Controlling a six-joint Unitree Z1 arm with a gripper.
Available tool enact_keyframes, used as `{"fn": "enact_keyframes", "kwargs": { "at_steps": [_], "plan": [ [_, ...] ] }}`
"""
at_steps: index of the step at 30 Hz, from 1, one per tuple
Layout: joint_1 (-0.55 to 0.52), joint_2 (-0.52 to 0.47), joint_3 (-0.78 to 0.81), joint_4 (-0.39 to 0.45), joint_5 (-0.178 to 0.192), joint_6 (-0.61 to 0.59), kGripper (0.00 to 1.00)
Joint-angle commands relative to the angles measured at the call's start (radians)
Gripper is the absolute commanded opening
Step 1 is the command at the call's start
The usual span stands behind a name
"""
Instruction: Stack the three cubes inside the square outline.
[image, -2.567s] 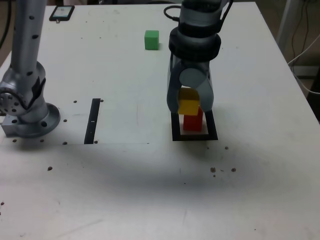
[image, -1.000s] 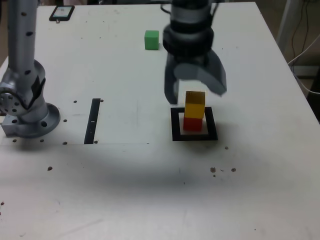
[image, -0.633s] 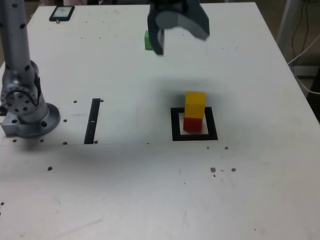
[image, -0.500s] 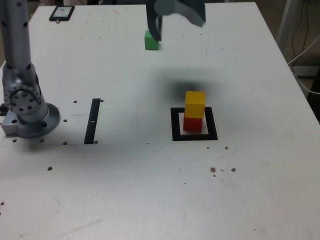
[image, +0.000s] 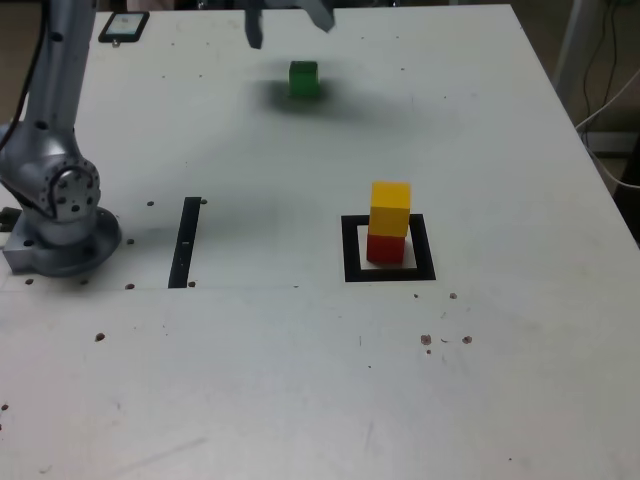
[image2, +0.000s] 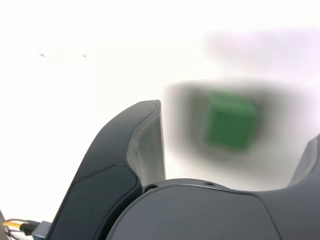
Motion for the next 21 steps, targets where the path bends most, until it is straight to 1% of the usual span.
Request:
{"fn": "enact_keyframes", "kwargs": {
  "at_steps": [1, 5, 14, 18, 21],
  "plan": [
    [0.013, 0.024, -0.012, 0.000, 0.000, 0.011, 0.99],
    [0.016, 0.052, -0.006, -0.005, -0.005, 0.020, 0.97],
    [-0.047, 0.071, 0.041, -0.056, -0.014, 0.047, 0.92],
    [-0.064, 0.091, 0.033, -0.069, -0.019, 0.056, 0.87],
    [-0.069, 0.112, 0.019, -0.070, -0.020, 0.059, 0.81]
  ]
}}
